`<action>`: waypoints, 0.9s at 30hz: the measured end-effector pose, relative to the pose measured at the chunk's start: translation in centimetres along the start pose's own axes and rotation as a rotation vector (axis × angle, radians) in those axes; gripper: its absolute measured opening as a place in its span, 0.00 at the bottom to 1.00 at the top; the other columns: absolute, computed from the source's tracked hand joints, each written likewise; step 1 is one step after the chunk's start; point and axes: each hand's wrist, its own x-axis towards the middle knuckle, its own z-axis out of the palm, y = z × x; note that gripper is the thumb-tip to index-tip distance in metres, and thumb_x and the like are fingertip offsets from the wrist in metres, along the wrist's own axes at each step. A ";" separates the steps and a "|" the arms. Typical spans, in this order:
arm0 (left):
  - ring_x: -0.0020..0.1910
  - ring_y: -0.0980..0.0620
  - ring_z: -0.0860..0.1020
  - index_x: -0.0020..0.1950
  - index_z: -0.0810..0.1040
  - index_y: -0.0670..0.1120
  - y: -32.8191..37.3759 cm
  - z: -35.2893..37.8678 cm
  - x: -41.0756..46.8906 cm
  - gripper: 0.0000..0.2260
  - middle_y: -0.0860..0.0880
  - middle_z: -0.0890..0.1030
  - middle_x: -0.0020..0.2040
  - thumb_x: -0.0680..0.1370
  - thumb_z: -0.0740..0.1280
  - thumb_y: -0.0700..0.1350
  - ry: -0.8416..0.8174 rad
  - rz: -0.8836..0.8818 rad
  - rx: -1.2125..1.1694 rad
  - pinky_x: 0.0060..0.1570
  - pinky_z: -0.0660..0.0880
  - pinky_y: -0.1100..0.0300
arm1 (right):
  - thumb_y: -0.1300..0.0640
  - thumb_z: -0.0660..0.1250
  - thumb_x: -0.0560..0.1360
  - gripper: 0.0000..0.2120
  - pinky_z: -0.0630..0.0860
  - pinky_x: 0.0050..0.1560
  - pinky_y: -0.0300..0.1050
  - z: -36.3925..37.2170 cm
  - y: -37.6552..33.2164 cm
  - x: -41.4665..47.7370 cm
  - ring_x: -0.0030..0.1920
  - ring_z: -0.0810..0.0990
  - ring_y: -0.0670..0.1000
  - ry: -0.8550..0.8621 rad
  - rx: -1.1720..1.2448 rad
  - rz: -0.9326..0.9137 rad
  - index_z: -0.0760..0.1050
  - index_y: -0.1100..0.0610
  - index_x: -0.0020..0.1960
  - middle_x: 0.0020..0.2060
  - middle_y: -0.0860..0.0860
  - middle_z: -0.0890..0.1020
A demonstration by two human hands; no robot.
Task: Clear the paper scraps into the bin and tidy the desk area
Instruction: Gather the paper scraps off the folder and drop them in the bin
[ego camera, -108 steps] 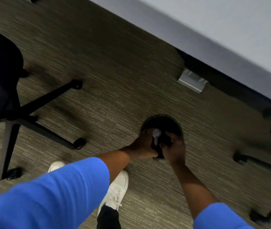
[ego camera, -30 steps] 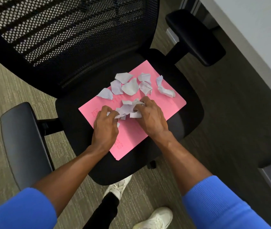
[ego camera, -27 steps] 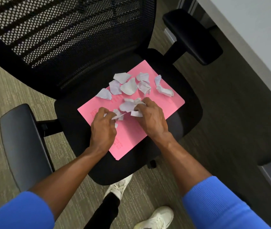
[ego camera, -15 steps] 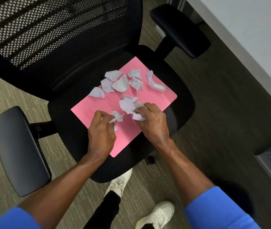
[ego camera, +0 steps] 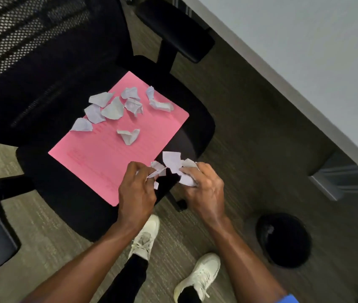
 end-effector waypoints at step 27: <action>0.58 0.40 0.83 0.60 0.87 0.42 18.7 31.3 -16.0 0.10 0.40 0.84 0.60 0.81 0.71 0.42 -0.824 0.269 0.110 0.60 0.77 0.52 | 0.54 0.74 0.78 0.09 0.70 0.46 0.40 -17.4 24.9 -27.8 0.48 0.87 0.59 0.237 -0.191 1.040 0.86 0.57 0.54 0.50 0.57 0.88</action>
